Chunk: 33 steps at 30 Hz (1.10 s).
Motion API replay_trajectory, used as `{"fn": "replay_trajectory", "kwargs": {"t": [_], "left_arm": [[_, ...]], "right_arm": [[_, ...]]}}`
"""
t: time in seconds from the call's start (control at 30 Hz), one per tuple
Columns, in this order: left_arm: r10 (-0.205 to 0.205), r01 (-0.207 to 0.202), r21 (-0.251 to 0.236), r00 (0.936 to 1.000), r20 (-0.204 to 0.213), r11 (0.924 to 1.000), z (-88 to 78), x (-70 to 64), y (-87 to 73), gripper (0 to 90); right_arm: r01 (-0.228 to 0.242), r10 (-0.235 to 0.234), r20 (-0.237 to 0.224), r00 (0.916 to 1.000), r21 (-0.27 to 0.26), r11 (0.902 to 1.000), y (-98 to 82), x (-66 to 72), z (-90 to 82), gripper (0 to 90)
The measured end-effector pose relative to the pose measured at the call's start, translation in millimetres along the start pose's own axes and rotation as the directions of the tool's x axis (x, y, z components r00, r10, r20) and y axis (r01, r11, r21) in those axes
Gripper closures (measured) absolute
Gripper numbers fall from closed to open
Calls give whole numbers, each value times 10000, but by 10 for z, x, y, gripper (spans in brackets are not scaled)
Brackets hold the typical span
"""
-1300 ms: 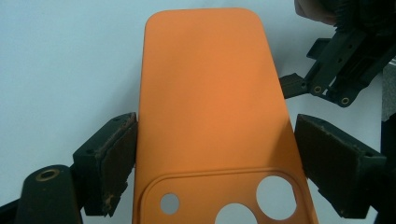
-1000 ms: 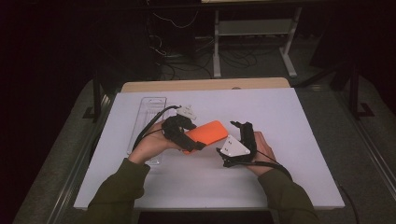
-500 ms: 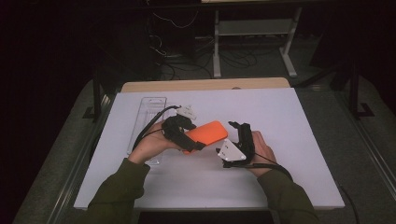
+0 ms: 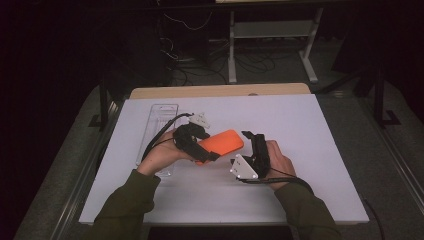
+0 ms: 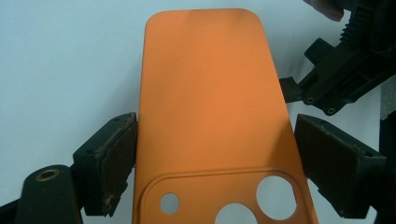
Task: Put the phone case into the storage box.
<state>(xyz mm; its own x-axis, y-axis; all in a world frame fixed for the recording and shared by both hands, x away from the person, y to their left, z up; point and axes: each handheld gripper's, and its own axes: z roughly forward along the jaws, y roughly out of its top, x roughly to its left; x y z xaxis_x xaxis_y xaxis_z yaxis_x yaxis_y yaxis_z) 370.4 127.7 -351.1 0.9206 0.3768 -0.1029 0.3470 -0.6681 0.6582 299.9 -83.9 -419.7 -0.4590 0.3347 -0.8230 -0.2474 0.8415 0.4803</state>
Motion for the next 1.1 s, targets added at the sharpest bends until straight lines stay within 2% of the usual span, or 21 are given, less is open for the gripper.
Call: {"fn": "replay_trajectory", "kwargs": {"t": [0.33, 0.47, 0.57, 0.6, 0.67, 0.77, 0.97, 1.0, 1.03, 1.07, 1.1], "left_arm": [[14, -14, 34, 10000, 5, 10000, -1, 1, 0, 153], [-69, 69, -40, 10000, -18, 10000, 0, -8, 1, 153], [9, -9, 54, 10000, 9, 10000, -5, 0, 0, 153], [-24, 24, 19, 10000, 5, 10000, -1, -3, 0, 153], [-50, 50, -26, 10000, -4, 10000, 1, -9, 0, 153], [-49, 49, 3, 10000, 14, 10000, 4, -10, 1, 153], [-56, 56, 7, 10000, 33, 10000, 3, -13, 1, 153], [-66, 66, 2, 10000, 36, 10000, 3, -15, 1, 153], [-63, 63, 11, 10000, 33, 10000, 3, -17, 2, 153], [-64, 64, 25, 10000, 31, 10000, 4, -19, 3, 153], [-62, 62, 22, 10000, 25, 10000, 6, -21, 3, 153]], "right_arm": [[727, -722, 316, 9969, -151, 9972, 42, 44, -13, 0], [1331, -1313, 570, 9897, -297, 9907, 76, 74, -23, 0], [1216, -1204, 508, 9914, -199, 9924, 82, 104, -31, 0], [1472, -1456, 576, 9877, -245, 9888, 91, 104, -32, 0], [1580, -1563, 632, 9857, -225, 9872, 97, 118, -35, 0], [1985, -1954, 797, 9775, -318, 9796, 111, 125, -35, 0], [2242, -2195, 970, 9708, -401, 9737, 133, 167, -40, 0], [2405, -2346, 1137, 9654, -416, 9698, 141, 180, -41, 0], [2405, -2346, 1137, 9654, -416, 9698, 141, 180, -41, 0], [2617, -2545, 1212, 9595, -475, 9640, 152, 188, -40, 0], [2619, -2548, 1236, 9591, -449, 9641, 156, 197, -44, 0]]}}
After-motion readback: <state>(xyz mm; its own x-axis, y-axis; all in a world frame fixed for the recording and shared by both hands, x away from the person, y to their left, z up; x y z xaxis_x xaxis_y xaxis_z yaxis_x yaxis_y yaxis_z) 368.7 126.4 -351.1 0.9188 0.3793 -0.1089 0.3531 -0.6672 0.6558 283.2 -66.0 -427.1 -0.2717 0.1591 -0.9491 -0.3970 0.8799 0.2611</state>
